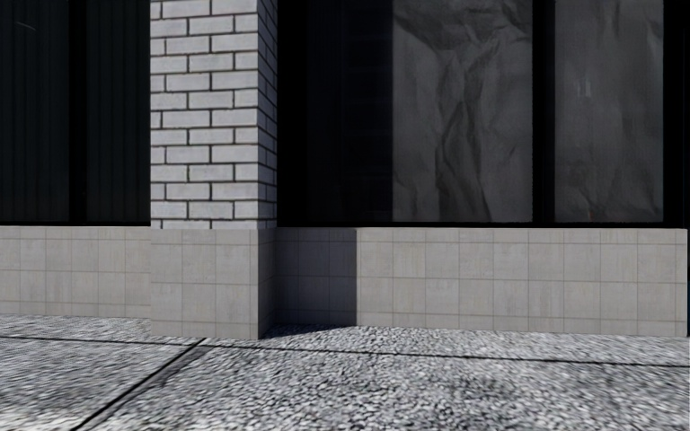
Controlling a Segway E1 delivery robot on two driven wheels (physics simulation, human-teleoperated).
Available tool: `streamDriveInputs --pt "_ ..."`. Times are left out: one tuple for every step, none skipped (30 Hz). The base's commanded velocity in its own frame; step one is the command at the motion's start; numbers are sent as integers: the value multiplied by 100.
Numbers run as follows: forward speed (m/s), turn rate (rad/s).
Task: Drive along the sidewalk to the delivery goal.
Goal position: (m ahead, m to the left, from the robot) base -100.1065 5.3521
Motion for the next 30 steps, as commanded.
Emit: streamDriveInputs --pt "0 0" --pt "0 0" --pt "0 0" --pt "0 0" --pt "0 0" --pt "0 0" --pt "0 0" --pt "0 0" --pt "0 0" --pt "0 0" --pt "0 0" --pt "0 0" --pt "0 0" --pt "0 0" --pt "0 0" --pt "0 0" --pt "0 0" --pt "0 0" --pt "0 0" --pt "0 0" --pt "0 0" --pt "0 0" --pt "0 0" --pt "0 0" --pt "0 0" --pt "0 0" --pt "0 0" --pt "0 0" --pt "0 0" --pt "0 0"
